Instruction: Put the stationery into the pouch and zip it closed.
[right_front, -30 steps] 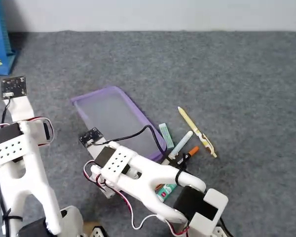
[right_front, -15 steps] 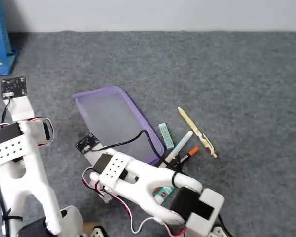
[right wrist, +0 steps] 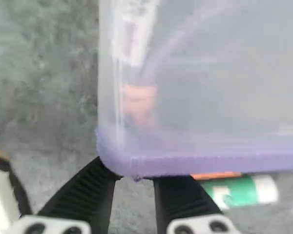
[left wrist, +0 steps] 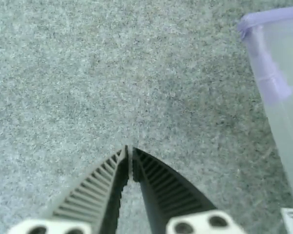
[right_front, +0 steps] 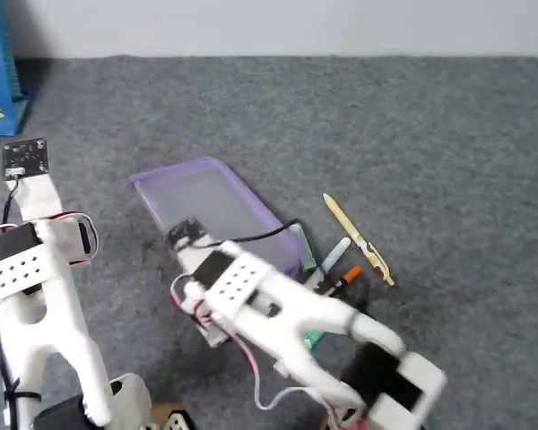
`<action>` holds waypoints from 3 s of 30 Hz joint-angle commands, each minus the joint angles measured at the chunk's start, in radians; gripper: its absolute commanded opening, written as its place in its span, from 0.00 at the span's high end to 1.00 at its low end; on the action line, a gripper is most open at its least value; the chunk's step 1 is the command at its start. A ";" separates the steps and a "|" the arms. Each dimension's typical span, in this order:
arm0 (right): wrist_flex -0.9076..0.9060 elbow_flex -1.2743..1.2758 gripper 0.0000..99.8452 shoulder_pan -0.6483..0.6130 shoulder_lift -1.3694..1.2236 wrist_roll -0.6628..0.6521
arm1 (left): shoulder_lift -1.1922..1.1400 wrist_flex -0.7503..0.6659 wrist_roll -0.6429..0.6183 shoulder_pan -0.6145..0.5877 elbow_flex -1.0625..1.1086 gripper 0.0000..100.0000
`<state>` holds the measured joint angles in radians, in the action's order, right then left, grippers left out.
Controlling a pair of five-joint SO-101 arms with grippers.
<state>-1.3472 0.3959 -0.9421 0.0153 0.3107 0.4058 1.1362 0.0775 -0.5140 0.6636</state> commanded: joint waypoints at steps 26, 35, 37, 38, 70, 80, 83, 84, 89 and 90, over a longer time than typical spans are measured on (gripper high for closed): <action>-0.090 -0.014 0.99 0.423 0.633 -0.807 | 0.752 0.069 0.282 0.302 0.229 0.81; -0.088 -0.015 0.99 0.401 0.704 -0.799 | 1.022 0.078 0.066 0.362 0.337 0.75; -0.088 -0.012 0.99 0.367 0.756 -0.767 | 1.043 0.083 0.020 0.362 0.338 0.74; -0.088 -0.012 0.99 0.344 0.782 -0.753 | 1.048 0.092 0.002 0.365 0.334 0.74; 0.127 0.144 0.99 0.174 0.937 -0.671 | 1.057 0.462 -0.338 0.658 0.008 0.74; 0.124 0.144 0.99 0.168 0.943 -0.647 | 1.051 0.427 -0.334 0.652 0.071 0.74; 0.122 0.144 0.99 0.166 0.978 -0.646 | 1.051 0.385 -0.333 0.652 0.133 0.74; 0.122 0.144 0.99 0.166 0.995 -0.646 | 1.051 0.376 -0.333 0.651 0.147 0.74; 0.099 0.146 0.99 0.166 1.038 -0.649 | 1.053 0.368 -0.333 0.649 0.160 0.74; 0.093 0.146 0.99 0.166 1.038 -0.649 | 1.054 0.368 -0.333 0.649 0.160 0.76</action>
<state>-1.2490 0.5554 -0.7702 1.0249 -0.3460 1.4599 1.5382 -0.2662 0.1412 0.8324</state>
